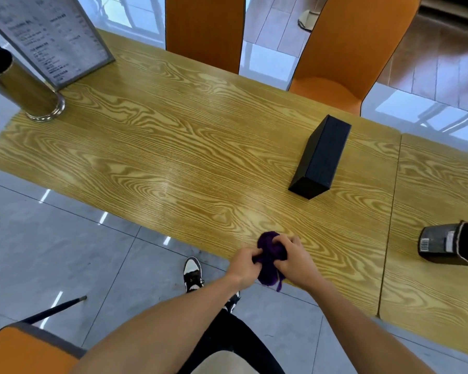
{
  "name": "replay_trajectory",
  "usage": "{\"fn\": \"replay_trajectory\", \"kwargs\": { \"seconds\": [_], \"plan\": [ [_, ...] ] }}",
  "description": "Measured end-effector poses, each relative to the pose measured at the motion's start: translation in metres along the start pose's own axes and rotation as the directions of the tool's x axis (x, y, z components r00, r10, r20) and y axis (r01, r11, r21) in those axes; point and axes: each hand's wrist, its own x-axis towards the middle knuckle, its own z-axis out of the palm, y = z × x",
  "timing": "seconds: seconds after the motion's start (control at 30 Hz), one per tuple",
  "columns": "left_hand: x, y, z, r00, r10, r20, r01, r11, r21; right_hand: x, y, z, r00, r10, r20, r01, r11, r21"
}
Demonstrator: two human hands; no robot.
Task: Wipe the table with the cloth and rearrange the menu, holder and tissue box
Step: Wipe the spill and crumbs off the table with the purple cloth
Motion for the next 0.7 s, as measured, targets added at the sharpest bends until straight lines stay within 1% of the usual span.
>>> {"fn": "replay_trajectory", "kwargs": {
  "seconds": [0.07, 0.13, 0.23, 0.33, 0.4, 0.47, 0.5, 0.57, 0.6, 0.63, 0.7],
  "plan": [
    [-0.003, 0.000, 0.001, 1.000, -0.010, 0.013, 0.011, 0.994, -0.111, -0.001, -0.003, -0.009, 1.000, -0.002, -0.005, 0.002, 1.000, 0.024],
    [-0.002, 0.007, -0.003, 1.000, -0.018, -0.025, 0.012, 0.974, -0.225, 0.002, -0.010, -0.018, 0.998, 0.000, -0.069, 0.005, 0.998, 0.066],
    [0.005, 0.027, -0.017, 0.991, 0.003, -0.137, -0.036, 0.971, -0.237, 0.013, -0.029, -0.031, 0.984, -0.030, -0.177, 0.053, 0.991, 0.127],
    [0.013, 0.049, -0.038, 0.969, 0.005, -0.246, -0.070, 0.964, -0.257, 0.025, -0.045, -0.039, 0.964, -0.055, -0.261, 0.113, 0.971, 0.210],
    [0.019, 0.054, -0.050, 0.956, -0.007, -0.292, -0.067, 0.967, -0.244, 0.030, -0.051, -0.041, 0.955, -0.047, -0.294, 0.125, 0.959, 0.253],
    [0.022, 0.052, -0.060, 0.955, -0.008, -0.295, -0.056, 0.977, -0.207, 0.034, -0.049, -0.039, 0.964, -0.026, -0.266, 0.092, 0.966, 0.240],
    [0.022, 0.049, -0.065, 0.961, -0.002, -0.276, -0.048, 0.984, -0.173, 0.035, -0.046, -0.037, 0.976, 0.000, -0.220, 0.050, 0.974, 0.220],
    [0.021, 0.042, -0.071, 0.979, 0.002, -0.203, -0.024, 0.994, -0.107, 0.036, -0.038, -0.034, 0.992, 0.063, -0.107, -0.046, 0.988, 0.151],
    [0.021, 0.040, -0.074, 0.986, 0.001, -0.167, -0.015, 0.997, -0.078, 0.036, -0.036, -0.034, 0.993, 0.090, -0.071, -0.082, 0.991, 0.110],
    [0.021, 0.038, -0.077, 0.990, -0.002, -0.139, -0.006, 0.998, -0.056, 0.037, -0.035, -0.034, 0.993, 0.102, -0.063, -0.098, 0.993, 0.066],
    [0.022, 0.035, -0.084, 0.994, -0.030, -0.109, 0.026, 0.999, -0.032, 0.039, -0.040, -0.036, 0.992, 0.082, -0.098, -0.084, 0.996, -0.019]
  ]
}}
